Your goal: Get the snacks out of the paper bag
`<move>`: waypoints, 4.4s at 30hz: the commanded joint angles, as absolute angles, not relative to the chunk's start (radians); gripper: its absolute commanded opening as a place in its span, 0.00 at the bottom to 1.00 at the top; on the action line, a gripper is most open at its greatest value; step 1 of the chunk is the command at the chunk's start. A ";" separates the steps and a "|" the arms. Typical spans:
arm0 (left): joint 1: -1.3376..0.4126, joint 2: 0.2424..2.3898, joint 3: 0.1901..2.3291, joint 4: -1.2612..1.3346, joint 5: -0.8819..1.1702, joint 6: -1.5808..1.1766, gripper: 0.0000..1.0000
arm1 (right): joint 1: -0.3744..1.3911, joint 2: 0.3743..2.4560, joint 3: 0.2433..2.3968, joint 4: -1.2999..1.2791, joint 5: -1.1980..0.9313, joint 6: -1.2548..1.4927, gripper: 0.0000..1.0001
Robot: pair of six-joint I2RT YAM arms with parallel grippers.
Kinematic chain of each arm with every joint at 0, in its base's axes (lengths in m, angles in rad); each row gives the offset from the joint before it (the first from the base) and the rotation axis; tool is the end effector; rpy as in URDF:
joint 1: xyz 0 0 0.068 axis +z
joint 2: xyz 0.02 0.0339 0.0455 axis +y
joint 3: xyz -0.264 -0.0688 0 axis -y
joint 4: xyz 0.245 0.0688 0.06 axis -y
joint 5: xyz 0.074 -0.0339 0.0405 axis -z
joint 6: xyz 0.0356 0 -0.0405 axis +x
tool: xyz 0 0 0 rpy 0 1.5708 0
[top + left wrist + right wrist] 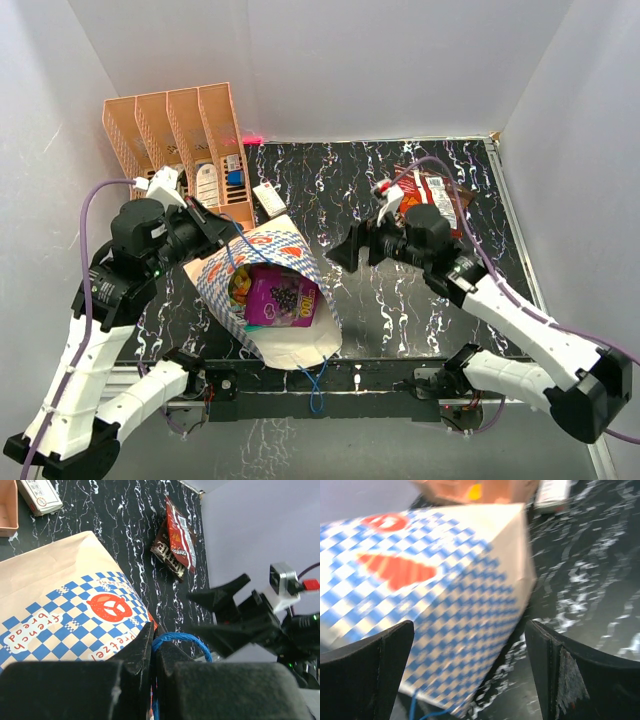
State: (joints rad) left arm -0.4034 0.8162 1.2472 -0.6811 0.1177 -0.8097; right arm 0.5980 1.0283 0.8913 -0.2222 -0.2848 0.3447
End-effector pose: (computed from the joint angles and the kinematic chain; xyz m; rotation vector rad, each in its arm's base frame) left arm 0.1295 -0.0598 0.4356 -0.3023 1.9045 -0.9461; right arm 0.1893 0.1411 0.3276 -0.4525 1.9713 0.8902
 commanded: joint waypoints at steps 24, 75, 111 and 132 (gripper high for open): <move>-0.406 0.774 1.214 -0.666 0.056 -0.763 0.00 | 0.948 0.851 0.813 0.005 -0.338 0.113 0.98; -0.405 0.674 1.237 -0.676 0.093 -0.712 0.00 | 1.229 1.681 0.993 0.650 0.542 -1.315 0.63; -0.405 0.700 1.264 -0.687 0.037 -0.690 0.00 | 1.159 1.700 1.018 0.596 0.378 -1.165 0.07; -0.405 0.760 1.359 -0.643 -0.137 -0.744 0.00 | 1.216 1.485 1.014 0.567 0.336 -0.966 0.07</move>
State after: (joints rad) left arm -0.4034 0.7563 1.3132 -0.6811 -0.0746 -0.7330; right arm 1.2015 1.5810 0.9958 0.4713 0.3546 -1.0119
